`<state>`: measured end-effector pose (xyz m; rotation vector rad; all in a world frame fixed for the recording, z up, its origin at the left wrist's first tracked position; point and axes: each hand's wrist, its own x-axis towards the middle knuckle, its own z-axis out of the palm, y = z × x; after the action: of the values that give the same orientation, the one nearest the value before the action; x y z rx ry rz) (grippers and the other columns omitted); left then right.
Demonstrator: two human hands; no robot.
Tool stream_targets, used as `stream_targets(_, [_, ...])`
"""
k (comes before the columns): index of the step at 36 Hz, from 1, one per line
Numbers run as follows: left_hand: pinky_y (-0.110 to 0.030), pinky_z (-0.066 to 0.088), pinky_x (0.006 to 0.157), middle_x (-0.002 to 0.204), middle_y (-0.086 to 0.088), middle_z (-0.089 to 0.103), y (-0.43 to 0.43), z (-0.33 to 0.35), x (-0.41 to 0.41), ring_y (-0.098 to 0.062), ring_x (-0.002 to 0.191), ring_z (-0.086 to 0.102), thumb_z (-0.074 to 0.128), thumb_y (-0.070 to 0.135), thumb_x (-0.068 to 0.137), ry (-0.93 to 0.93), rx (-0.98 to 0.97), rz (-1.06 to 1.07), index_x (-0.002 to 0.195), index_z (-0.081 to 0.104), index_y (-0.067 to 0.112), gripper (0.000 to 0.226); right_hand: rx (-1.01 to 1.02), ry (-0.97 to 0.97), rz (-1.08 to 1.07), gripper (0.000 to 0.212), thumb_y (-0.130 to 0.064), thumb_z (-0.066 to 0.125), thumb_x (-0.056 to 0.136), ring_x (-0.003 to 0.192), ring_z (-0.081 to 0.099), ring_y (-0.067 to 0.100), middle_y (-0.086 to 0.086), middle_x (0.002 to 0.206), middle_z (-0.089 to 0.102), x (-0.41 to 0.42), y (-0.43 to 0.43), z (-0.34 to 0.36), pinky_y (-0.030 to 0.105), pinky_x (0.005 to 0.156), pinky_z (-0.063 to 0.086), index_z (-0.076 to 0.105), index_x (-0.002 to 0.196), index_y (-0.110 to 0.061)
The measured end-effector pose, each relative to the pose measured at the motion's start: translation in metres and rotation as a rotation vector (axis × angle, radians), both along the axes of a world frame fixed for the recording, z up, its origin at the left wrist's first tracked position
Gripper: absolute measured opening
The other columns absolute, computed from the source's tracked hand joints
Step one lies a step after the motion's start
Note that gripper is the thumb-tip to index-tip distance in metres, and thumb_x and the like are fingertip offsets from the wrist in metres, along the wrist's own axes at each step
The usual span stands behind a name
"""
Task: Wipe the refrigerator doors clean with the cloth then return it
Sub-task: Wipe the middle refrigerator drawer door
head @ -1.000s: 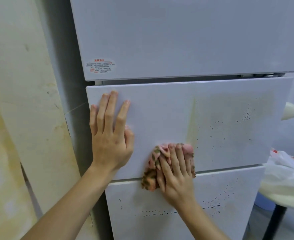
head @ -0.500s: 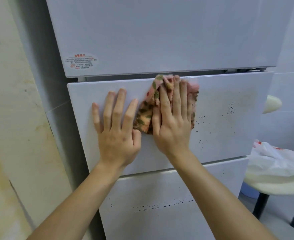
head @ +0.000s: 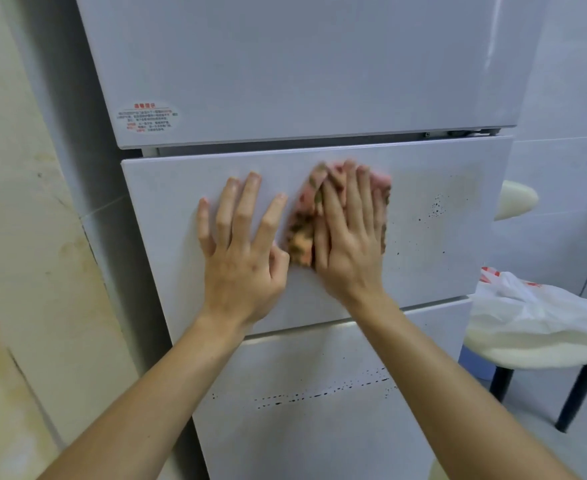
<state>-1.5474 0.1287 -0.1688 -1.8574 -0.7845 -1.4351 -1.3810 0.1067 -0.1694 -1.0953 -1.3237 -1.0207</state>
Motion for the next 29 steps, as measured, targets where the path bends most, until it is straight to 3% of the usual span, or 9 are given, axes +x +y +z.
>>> stream_targets(5, [-0.066,0.015,0.126,0.166,-0.019,0.036,-0.003,-0.001,0.005,-0.037,0.157,0.026,0.06,0.012,0.083,0.001,-0.02,0.026,0.149,0.055,0.016,0.066,0.063,0.125,0.035,0.049,-0.02,0.045,0.109,0.156,0.027,0.039,0.025,0.165,0.034,0.004,0.006,0.041,0.046,0.131,0.011,0.043,0.157,-0.01])
stream_targets(10, [-0.063,0.012,0.127,0.167,-0.018,0.034,0.001,-0.006,0.005,-0.037,0.158,0.025,0.061,0.012,0.085,0.014,-0.01,0.031,0.15,0.055,0.018,0.066,0.029,0.157,0.134,0.044,-0.023,0.042,0.111,0.161,0.017,0.027,0.021,0.165,0.031,0.0,0.003,-0.033,0.046,0.13,0.012,0.037,0.153,-0.01])
stream_targets(14, [-0.066,0.015,0.126,0.166,-0.019,0.035,0.006,-0.008,0.009,-0.039,0.157,0.026,0.058,0.012,0.089,-0.001,0.022,0.04,0.15,0.055,0.015,0.062,-0.075,0.085,0.075,0.038,-0.027,0.042,0.114,0.16,0.019,0.026,0.013,0.165,0.032,0.003,-0.003,-0.104,0.046,0.13,0.015,0.045,0.15,-0.016])
stream_targets(17, [-0.068,0.016,0.125,0.166,-0.019,0.036,0.008,-0.011,0.012,-0.04,0.157,0.026,0.055,0.011,0.09,-0.017,0.04,0.051,0.15,0.054,0.014,0.061,-0.098,0.018,0.02,0.037,-0.028,0.042,0.114,0.16,0.019,0.025,0.014,0.163,0.036,0.012,-0.007,-0.116,0.045,0.131,0.016,0.048,0.149,-0.017])
stream_targets(20, [-0.068,0.013,0.126,0.166,-0.02,0.035,0.007,-0.01,0.014,-0.04,0.158,0.024,0.055,0.01,0.089,-0.034,0.035,0.048,0.15,0.054,0.013,0.062,-0.101,-0.024,0.026,0.037,-0.022,0.039,0.112,0.161,0.016,0.025,0.018,0.159,0.037,0.018,-0.011,-0.099,0.043,0.131,0.013,0.05,0.147,-0.016])
stream_targets(25, [-0.071,0.011,0.124,0.164,-0.024,0.036,0.001,-0.006,0.024,-0.044,0.155,0.023,0.051,0.005,0.081,-0.058,0.011,0.066,0.144,0.057,0.012,0.063,0.019,0.089,0.071,0.048,0.001,0.049,0.102,0.151,0.036,0.04,0.023,0.159,0.039,0.021,-0.007,-0.023,0.052,0.128,0.022,0.051,0.148,-0.011])
stream_targets(29, [-0.074,0.012,0.121,0.164,-0.018,0.039,-0.001,-0.002,0.026,-0.045,0.155,0.023,0.051,0.007,0.079,-0.04,-0.012,0.086,0.141,0.061,0.014,0.063,0.119,0.165,0.086,0.041,-0.006,0.045,0.107,0.151,0.035,0.041,0.027,0.158,0.042,0.02,0.005,0.028,0.054,0.128,0.024,0.057,0.146,-0.003])
